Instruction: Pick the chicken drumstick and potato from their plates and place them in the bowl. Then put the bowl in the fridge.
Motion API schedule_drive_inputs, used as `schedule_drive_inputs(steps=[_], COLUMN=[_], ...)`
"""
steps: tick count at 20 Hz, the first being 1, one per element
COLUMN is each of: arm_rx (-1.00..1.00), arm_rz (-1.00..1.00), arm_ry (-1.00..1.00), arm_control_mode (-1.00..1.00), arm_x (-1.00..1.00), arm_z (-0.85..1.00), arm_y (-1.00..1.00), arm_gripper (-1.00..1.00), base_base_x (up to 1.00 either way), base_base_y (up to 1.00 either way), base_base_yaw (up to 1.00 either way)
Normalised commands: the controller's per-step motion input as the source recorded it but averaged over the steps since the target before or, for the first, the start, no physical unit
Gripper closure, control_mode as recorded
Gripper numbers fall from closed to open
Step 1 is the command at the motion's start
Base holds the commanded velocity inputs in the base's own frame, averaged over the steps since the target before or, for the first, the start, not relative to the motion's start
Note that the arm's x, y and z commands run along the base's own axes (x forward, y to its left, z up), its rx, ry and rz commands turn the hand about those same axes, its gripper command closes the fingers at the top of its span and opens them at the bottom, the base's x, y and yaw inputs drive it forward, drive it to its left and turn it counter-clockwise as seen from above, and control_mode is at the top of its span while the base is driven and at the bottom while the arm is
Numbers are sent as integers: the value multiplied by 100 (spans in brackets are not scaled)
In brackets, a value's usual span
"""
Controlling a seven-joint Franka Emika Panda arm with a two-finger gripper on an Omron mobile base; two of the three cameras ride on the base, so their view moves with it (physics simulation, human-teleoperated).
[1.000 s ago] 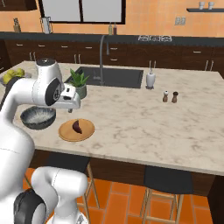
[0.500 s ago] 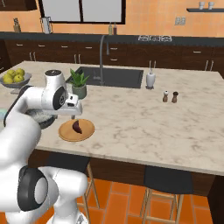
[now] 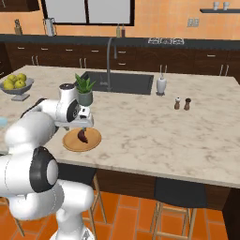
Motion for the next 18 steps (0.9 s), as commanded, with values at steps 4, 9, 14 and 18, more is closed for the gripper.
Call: schedule_drive_inputs(steps=[4,9,14,18], arm_rx=[0,0,0,0], arm_rz=[0,0,2,3], arm_ry=[0,0,3,5], arm_control_mode=[-100,-100,-100,-100], arm_x=[70,67,18,3], arm_z=[-47,-42,-42,-38], arm_y=[0,7,10,18], arm_gripper=[-100,-100,-100,-100], base_base_x=[0,0,0,0], base_base_y=[0,0,0,0], base_base_yaw=[0,0,0,0])
